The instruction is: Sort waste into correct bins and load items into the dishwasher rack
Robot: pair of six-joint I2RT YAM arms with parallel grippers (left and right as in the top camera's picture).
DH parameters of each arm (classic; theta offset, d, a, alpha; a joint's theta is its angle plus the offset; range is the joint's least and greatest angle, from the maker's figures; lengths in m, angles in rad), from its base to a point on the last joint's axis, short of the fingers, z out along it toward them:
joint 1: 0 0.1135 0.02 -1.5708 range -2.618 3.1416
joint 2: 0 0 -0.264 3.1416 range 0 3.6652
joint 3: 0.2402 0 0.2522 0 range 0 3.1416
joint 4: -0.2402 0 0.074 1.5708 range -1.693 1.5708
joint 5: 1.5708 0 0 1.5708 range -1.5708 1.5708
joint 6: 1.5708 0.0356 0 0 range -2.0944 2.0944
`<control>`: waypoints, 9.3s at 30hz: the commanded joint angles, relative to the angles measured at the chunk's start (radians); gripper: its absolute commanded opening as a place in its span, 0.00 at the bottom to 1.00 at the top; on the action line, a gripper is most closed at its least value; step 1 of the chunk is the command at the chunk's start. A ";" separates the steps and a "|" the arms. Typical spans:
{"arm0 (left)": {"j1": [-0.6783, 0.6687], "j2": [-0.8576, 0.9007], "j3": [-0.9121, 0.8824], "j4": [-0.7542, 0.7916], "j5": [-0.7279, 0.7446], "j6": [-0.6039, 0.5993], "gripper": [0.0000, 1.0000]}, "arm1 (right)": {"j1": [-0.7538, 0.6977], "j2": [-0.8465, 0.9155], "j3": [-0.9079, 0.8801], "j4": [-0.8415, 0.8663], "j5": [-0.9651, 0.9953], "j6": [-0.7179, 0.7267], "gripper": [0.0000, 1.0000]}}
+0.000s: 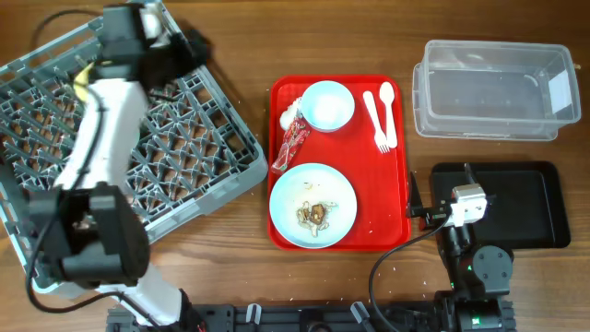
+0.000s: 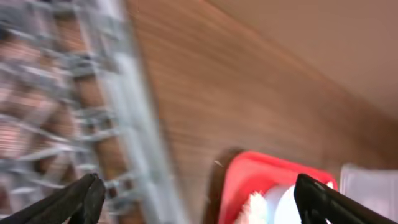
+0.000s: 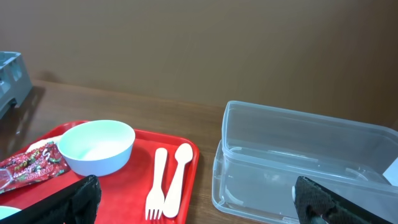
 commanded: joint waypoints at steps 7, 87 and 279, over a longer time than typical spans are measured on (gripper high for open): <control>-0.274 0.027 -0.001 -0.074 -0.560 -0.352 0.86 | -0.004 -0.005 0.000 0.003 0.010 0.012 1.00; 0.040 0.130 0.182 0.091 -0.559 0.174 0.04 | -0.004 -0.005 0.000 0.003 0.010 0.012 1.00; 0.881 -0.085 -0.380 -0.269 1.195 0.216 0.04 | -0.004 -0.004 0.000 0.003 0.010 0.013 1.00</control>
